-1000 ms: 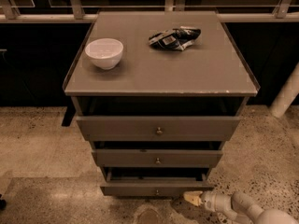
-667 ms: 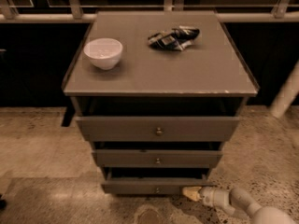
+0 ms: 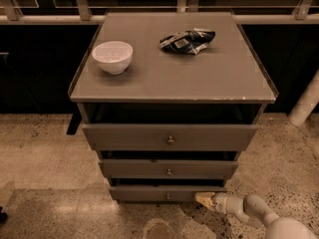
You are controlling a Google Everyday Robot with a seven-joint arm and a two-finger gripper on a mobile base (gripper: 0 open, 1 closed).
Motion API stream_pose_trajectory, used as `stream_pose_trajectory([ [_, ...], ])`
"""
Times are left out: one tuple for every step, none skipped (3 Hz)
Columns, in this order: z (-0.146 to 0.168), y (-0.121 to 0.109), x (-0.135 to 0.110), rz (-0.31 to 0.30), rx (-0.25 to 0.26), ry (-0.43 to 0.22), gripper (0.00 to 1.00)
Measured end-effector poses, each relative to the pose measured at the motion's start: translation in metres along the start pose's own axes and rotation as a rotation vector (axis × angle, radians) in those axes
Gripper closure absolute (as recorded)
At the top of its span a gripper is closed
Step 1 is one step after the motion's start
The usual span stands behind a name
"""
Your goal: Close bottom drawer
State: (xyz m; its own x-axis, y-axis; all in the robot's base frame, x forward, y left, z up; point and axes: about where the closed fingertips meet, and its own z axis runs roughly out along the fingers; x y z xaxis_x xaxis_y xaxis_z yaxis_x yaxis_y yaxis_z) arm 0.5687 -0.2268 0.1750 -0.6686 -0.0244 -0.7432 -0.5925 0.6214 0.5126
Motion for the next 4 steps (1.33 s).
stream_pose_trajectory([
  [0.0, 0.0, 0.0, 0.0, 0.0, 0.0, 1.0],
  [0.007, -0.015, -0.026, -0.046, 0.033, -0.023, 1.0],
  [0.006, -0.01, -0.023, -0.046, 0.033, -0.023, 1.0],
  [0.006, -0.008, -0.021, -0.045, 0.033, -0.023, 1.0],
])
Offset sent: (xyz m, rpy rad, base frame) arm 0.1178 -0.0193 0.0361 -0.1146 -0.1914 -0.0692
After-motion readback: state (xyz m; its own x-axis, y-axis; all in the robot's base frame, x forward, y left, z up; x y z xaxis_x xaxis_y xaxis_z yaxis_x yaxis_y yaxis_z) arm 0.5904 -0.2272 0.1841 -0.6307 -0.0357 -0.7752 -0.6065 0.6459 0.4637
